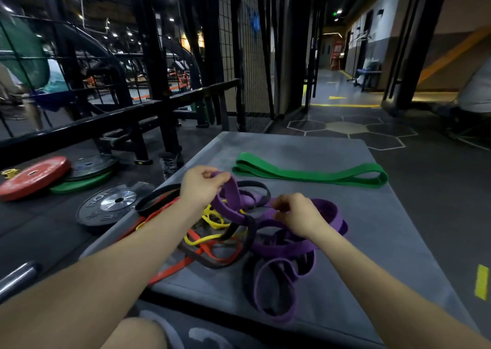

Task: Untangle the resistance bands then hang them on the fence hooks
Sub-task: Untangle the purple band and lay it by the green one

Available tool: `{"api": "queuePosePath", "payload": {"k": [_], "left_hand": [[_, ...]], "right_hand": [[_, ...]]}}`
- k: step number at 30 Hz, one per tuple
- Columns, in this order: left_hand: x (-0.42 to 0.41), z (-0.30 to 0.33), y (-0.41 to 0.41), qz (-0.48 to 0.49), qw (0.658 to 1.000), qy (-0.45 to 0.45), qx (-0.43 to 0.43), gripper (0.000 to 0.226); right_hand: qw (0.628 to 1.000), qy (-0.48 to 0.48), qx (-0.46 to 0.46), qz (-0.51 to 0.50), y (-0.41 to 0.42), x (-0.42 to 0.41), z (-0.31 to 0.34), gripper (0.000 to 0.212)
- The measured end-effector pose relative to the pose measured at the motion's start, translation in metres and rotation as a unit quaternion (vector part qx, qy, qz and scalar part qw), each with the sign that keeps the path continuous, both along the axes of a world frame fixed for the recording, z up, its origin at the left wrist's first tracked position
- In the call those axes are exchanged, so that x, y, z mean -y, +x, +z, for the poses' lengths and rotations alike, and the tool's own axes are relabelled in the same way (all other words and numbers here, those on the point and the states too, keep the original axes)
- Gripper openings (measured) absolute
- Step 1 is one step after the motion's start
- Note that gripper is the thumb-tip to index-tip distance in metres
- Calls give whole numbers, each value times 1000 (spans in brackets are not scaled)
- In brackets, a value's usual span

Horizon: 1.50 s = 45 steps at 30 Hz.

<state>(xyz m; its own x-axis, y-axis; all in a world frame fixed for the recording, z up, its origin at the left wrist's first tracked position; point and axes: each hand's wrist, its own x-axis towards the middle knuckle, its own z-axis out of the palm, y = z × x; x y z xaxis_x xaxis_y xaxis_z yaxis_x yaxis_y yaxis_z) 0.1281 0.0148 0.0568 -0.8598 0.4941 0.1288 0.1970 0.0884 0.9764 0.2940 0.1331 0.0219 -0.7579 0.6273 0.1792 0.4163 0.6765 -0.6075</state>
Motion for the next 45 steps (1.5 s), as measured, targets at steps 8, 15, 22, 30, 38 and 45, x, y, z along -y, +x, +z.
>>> {"api": "queuePosePath", "payload": {"k": [8,15,22,30,38,45], "left_hand": [[31,-44,-31,74,913,-386,-105,40],[25,-55,-16,-38,907,-288,-305,19],[25,-87,1,-317,865,-273,-278,57],[35,-93,-17,-167,914,-183,-321,44],[45,-94,-43,10,967,-122,-225,12],[40,-91,-15,-78,960,-196,-182,24]], "right_hand": [[992,59,104,48,-25,0,-35,46],[982,103,152,31,-25,-4,-42,37],[960,188,193,80,-24,-16,-48,48],[952,203,221,60,-29,-20,-44,28],[951,166,260,-11,-17,-29,-38,34],[999,28,-10,39,-18,10,6,48]]}}
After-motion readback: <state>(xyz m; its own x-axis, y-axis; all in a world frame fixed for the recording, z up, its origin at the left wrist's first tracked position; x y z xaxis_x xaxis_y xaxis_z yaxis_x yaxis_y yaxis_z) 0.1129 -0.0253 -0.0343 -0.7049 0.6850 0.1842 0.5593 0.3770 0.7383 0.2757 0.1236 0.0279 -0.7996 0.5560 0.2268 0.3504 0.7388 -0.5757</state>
